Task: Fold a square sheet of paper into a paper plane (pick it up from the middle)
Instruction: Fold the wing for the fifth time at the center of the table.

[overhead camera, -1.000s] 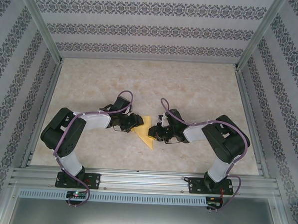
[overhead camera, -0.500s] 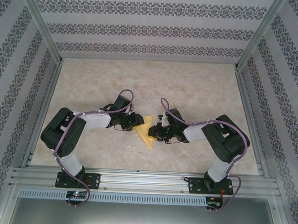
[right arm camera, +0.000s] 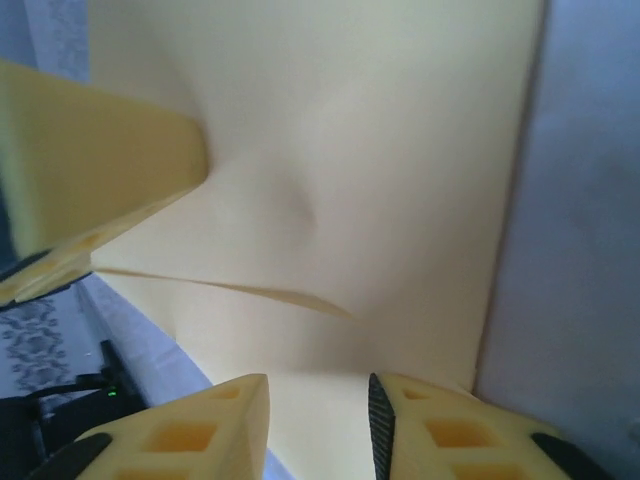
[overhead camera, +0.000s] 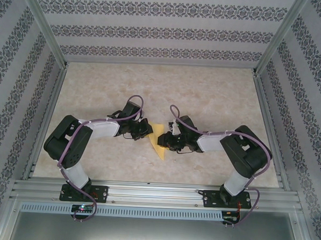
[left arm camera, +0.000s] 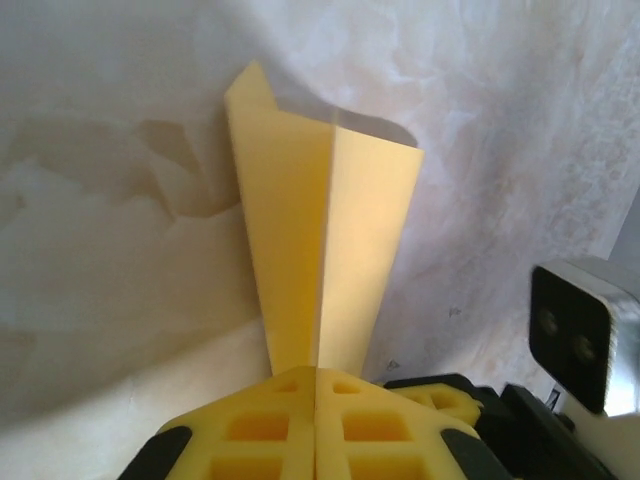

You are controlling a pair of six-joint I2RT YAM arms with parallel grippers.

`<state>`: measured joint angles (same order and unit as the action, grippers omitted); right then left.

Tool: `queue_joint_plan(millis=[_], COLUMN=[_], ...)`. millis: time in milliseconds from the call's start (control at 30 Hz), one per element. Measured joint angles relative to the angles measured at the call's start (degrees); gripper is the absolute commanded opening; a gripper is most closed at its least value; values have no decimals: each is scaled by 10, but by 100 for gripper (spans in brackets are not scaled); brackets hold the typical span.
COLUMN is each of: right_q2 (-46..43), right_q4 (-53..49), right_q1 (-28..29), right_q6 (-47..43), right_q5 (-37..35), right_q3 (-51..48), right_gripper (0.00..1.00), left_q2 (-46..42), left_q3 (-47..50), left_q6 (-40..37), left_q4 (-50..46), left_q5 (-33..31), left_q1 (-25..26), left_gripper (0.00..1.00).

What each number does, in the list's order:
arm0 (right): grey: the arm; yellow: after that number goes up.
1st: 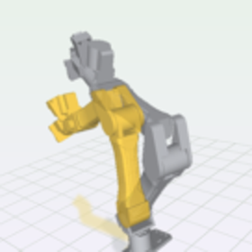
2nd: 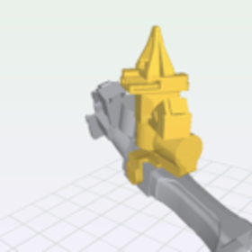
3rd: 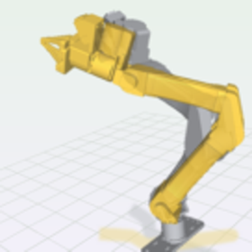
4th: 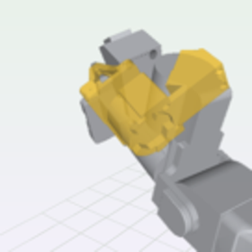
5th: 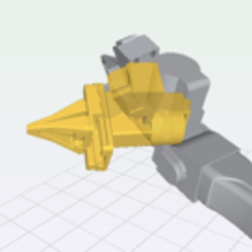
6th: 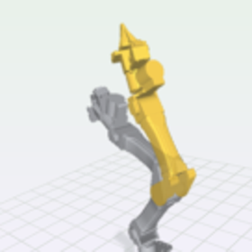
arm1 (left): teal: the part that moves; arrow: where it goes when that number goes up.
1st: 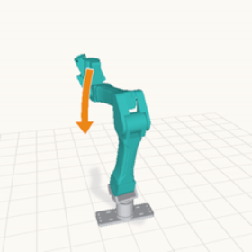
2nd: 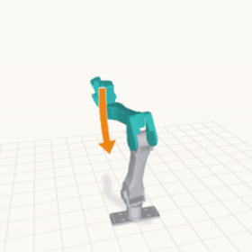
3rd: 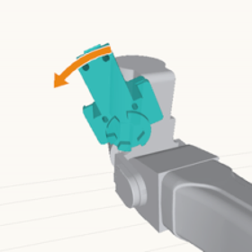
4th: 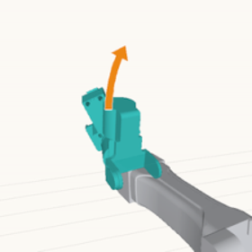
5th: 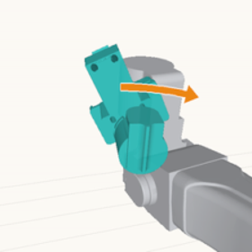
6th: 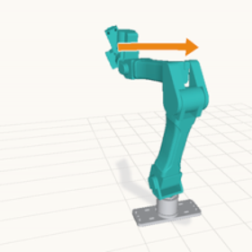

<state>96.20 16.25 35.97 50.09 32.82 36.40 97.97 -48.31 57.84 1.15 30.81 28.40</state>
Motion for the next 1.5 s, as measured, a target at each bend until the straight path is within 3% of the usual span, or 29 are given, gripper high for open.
queue_joint_plan(millis=[167, 333, 667, 900, 1233, 1367, 1500], right_q2=[-106, -214, -110, -38, -22, -11, -11], right_q4=[-75, -76, -33, -12, 11, 12, 12], right_q1=[37, 152, 288, 302, 307, 307, 307], right_q6=[-74, -179, -399, -483, -530, -531, -531], right_q5=[-122, -290, -491, -573, -603, -609, -621], right_q3=[-4, -42, -51, -19, -10, -5, -5], right_gripper=[44, 49, 50, 34, 14, 9, 14], left_q2=[-9, -23, -35, -35, -35, -35, -37], left_q3=[18, 21, 21, 21, 21, 21, 21], left_q6=[27, 42, 52, 52, 52, 52, 52], left_q4=[10, 11, 10, 10, 8, 7, 6], left_q5=[-9, -15, -15, -15, -19, -22, -24], left_q1=[0, 0, 0, 0, 0, 0, 0], left_gripper=[5, 5, 5, 5, 5, 5, 5])
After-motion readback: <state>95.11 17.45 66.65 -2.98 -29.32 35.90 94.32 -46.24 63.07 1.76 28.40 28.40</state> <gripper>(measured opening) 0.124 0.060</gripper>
